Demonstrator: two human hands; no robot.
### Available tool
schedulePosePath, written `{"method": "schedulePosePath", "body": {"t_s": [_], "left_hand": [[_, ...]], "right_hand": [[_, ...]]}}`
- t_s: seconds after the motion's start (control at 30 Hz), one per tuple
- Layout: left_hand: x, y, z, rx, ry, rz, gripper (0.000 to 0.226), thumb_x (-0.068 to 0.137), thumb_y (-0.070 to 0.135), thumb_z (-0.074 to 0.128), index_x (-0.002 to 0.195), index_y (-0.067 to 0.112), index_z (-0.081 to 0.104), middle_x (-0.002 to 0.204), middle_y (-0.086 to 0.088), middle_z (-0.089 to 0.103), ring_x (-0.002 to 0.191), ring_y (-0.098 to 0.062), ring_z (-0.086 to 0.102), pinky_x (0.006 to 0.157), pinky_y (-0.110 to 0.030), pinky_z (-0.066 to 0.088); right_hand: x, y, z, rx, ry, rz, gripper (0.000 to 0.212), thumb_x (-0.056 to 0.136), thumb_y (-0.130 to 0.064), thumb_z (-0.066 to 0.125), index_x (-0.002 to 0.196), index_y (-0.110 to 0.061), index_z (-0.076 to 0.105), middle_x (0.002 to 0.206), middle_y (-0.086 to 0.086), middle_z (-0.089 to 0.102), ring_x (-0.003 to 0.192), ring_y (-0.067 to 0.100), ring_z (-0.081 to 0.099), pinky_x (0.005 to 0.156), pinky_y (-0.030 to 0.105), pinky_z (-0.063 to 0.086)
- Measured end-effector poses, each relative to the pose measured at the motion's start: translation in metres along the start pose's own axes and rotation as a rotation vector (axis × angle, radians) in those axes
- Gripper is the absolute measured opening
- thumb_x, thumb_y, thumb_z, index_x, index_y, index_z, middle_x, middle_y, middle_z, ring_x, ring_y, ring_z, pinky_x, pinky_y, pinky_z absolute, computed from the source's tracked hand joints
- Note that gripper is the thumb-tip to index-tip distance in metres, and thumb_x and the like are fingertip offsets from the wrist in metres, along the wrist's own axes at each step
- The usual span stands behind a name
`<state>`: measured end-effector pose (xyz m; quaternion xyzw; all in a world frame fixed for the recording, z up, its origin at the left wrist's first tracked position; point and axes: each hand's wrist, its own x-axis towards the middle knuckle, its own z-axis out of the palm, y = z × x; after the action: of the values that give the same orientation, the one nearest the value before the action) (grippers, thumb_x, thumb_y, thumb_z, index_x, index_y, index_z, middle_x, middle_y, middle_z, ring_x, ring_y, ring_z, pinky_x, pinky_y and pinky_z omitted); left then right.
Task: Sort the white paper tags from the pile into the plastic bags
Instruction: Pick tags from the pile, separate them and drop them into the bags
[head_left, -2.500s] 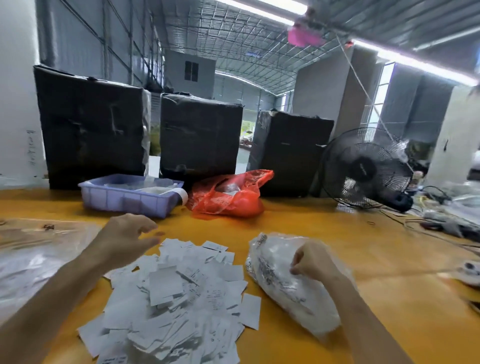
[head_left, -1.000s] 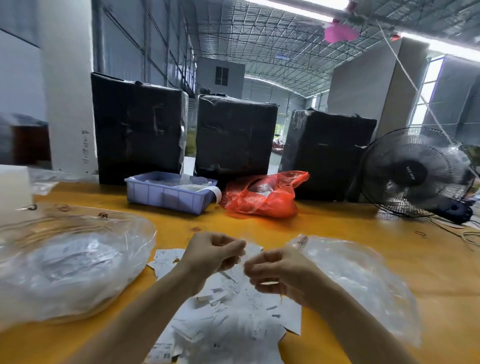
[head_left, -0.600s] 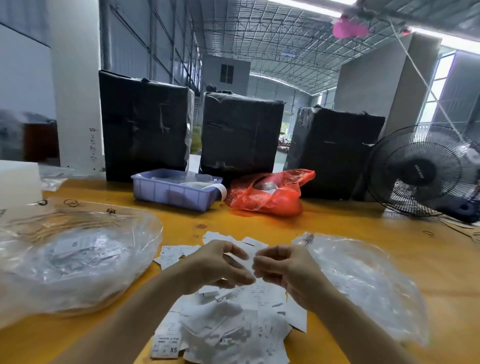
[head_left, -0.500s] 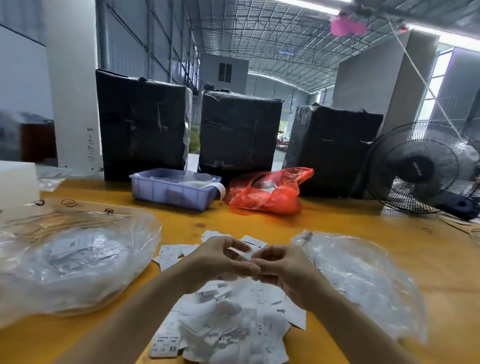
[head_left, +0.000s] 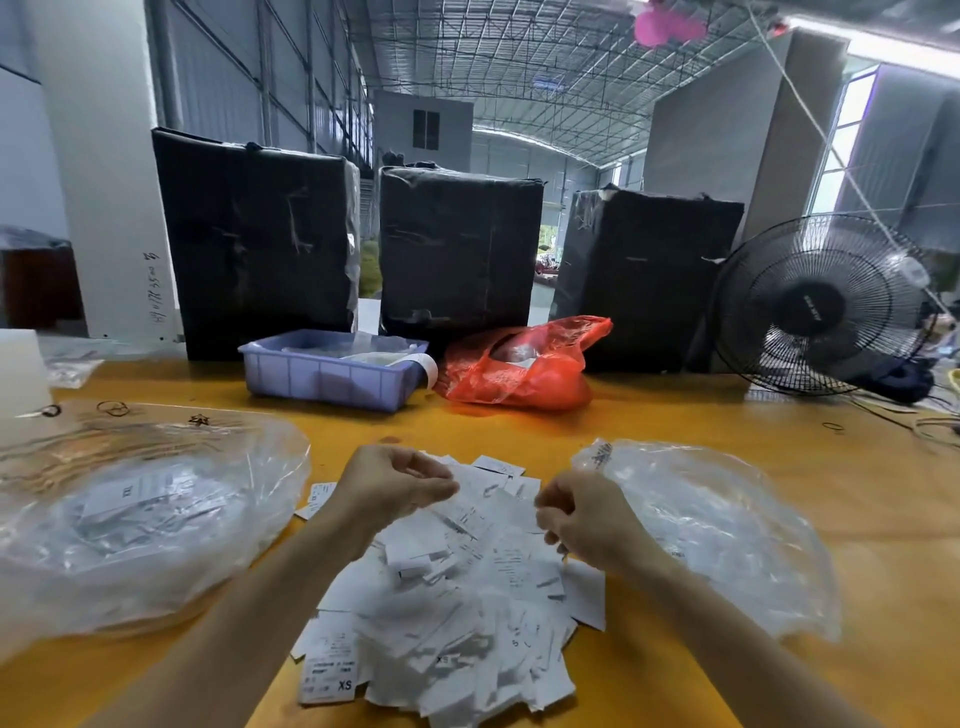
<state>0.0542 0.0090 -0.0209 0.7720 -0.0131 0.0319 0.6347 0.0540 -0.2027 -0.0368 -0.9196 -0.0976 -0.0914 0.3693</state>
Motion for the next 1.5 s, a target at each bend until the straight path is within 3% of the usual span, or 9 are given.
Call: {"method": "schedulePosePath", "body": {"t_s": [0.13,0.27,0.43,0.6,0.7,1.0,1.2,1.4,1.5], "left_hand": [[0.007,-0.004,-0.008,-0.045,0.111,0.01,0.01,0.072,-0.003,0.078,0.069,0.0,0.068,0.075,-0.01,0.066,0.104,-0.023,0.057,0.066,-0.028,0.049],[0.006,-0.003,-0.008,-0.058,0.053,-0.002,0.012,0.069,-0.004,0.078,0.074,-0.004,0.067,0.08,-0.016,0.067,0.062,-0.015,0.067,0.054,-0.018,0.052],[0.002,-0.003,-0.001,-0.007,0.0,0.017,0.02,0.065,-0.003,0.081,0.077,-0.001,0.065,0.062,-0.008,0.065,0.047,-0.009,0.062,0.045,-0.014,0.046],[-0.002,-0.003,0.002,0.024,-0.041,0.013,0.027,0.062,0.0,0.085,0.08,0.001,0.065,0.056,-0.004,0.067,0.045,-0.007,0.061,0.043,-0.012,0.043],[-0.004,-0.001,0.005,0.017,-0.078,-0.001,0.026,0.062,-0.001,0.084,0.08,0.004,0.065,0.057,-0.003,0.067,0.047,-0.006,0.062,0.045,-0.011,0.045],[-0.008,0.002,0.016,-0.012,-0.136,-0.004,0.026,0.065,-0.014,0.077,0.076,0.007,0.064,0.057,0.0,0.069,0.05,-0.003,0.064,0.044,-0.009,0.044],[-0.007,0.002,0.013,-0.018,-0.115,-0.03,0.027,0.064,-0.003,0.082,0.08,0.013,0.068,0.083,0.005,0.072,0.068,-0.003,0.065,0.06,-0.02,0.047],[-0.007,0.003,0.016,-0.058,-0.124,-0.033,0.028,0.063,-0.008,0.08,0.078,0.011,0.066,0.067,0.009,0.071,0.051,0.003,0.063,0.047,-0.014,0.043],[-0.008,0.004,0.017,-0.025,-0.138,-0.025,0.028,0.063,-0.005,0.082,0.078,0.014,0.066,0.068,0.009,0.071,0.054,0.003,0.063,0.053,-0.017,0.043]], "right_hand": [[-0.004,-0.006,0.017,-0.256,-0.102,0.012,0.034,0.083,-0.043,0.067,0.087,-0.01,0.062,0.077,-0.001,0.063,0.074,0.016,0.062,0.072,0.031,0.049],[-0.008,-0.008,0.031,-0.345,-0.134,0.094,0.069,0.062,-0.059,0.078,0.107,-0.009,0.058,0.102,0.004,0.064,0.09,0.019,0.06,0.079,0.035,0.05],[-0.006,-0.005,0.03,0.091,-0.071,0.178,0.049,0.068,-0.019,0.085,0.108,-0.011,0.058,0.088,0.004,0.062,0.073,0.014,0.06,0.053,0.02,0.045],[-0.002,-0.012,0.014,0.483,0.042,0.079,0.005,0.082,-0.006,0.07,0.083,-0.012,0.069,0.083,0.011,0.068,0.074,0.018,0.064,0.065,0.028,0.054],[-0.002,-0.019,0.001,0.453,0.013,-0.049,0.013,0.092,-0.006,0.058,0.085,-0.013,0.067,0.08,0.007,0.063,0.069,0.016,0.062,0.06,0.025,0.054],[-0.007,-0.033,-0.005,0.269,0.055,-0.23,0.018,0.078,-0.007,0.074,0.082,-0.022,0.066,0.082,-0.003,0.072,0.075,0.011,0.069,0.07,0.028,0.057],[-0.005,-0.031,-0.007,0.241,0.065,-0.224,0.016,0.078,-0.008,0.075,0.084,-0.021,0.066,0.084,-0.002,0.071,0.076,0.01,0.068,0.069,0.024,0.057],[-0.006,-0.03,-0.003,0.272,0.012,-0.18,0.016,0.078,-0.005,0.074,0.084,-0.018,0.066,0.084,0.004,0.072,0.078,0.018,0.069,0.073,0.033,0.058],[-0.006,-0.03,-0.003,0.271,-0.005,-0.172,0.017,0.078,-0.005,0.074,0.086,-0.017,0.066,0.085,0.005,0.072,0.079,0.02,0.069,0.074,0.035,0.058]]}}
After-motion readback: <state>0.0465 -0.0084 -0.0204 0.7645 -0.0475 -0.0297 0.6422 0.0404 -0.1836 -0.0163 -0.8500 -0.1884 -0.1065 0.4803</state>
